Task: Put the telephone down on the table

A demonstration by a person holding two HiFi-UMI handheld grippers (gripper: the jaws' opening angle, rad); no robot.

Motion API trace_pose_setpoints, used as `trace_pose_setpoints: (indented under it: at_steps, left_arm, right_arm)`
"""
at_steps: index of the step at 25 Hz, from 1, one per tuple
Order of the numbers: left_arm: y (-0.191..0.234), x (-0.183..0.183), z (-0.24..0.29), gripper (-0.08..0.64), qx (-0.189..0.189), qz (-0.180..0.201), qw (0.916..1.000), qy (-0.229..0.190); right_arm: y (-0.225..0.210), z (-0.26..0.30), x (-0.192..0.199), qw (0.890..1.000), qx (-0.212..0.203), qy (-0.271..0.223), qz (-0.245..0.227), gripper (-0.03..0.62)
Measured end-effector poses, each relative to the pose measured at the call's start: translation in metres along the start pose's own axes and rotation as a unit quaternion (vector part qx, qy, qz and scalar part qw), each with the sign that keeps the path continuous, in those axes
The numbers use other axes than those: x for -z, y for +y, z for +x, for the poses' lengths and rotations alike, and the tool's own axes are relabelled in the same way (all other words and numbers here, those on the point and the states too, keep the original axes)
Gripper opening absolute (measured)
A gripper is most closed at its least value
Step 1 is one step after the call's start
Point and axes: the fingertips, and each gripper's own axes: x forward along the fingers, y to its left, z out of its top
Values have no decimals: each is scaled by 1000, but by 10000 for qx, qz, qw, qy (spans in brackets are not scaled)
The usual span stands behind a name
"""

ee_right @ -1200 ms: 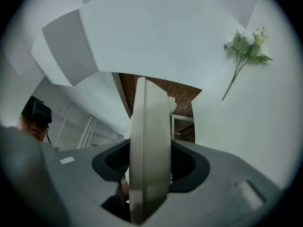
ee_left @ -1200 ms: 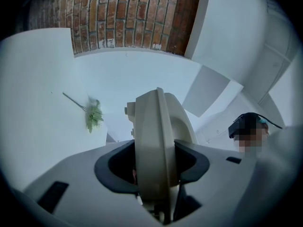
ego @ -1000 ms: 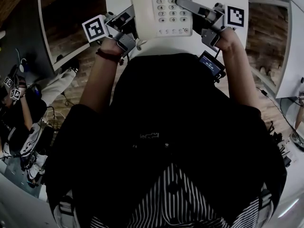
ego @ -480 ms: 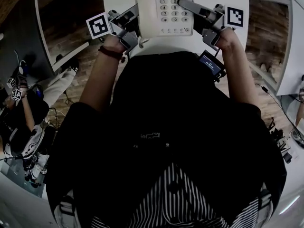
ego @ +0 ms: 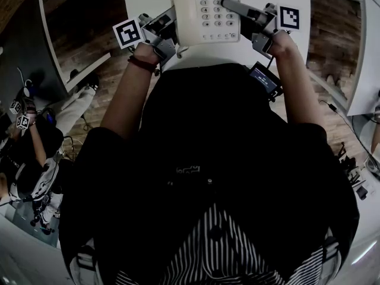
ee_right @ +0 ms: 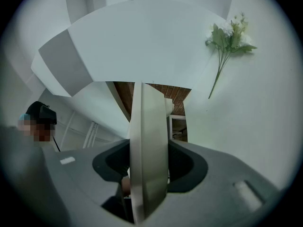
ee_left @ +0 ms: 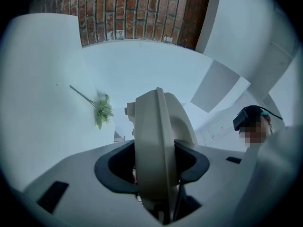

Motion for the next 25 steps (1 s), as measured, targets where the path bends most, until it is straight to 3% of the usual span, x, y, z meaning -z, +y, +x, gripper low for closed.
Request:
trace_pose_setpoints:
  at_steps: [11, 25]
  left_arm:
    - [19, 4, 0, 204, -60, -36, 10000, -28]
    - [79, 19, -9, 204, -417, -177, 9990, 25]
  right_arm:
    - [-20, -5, 2, 9999, 87, 8, 65, 201]
    - [-84, -12, 20, 9986, 116, 279, 440, 201]
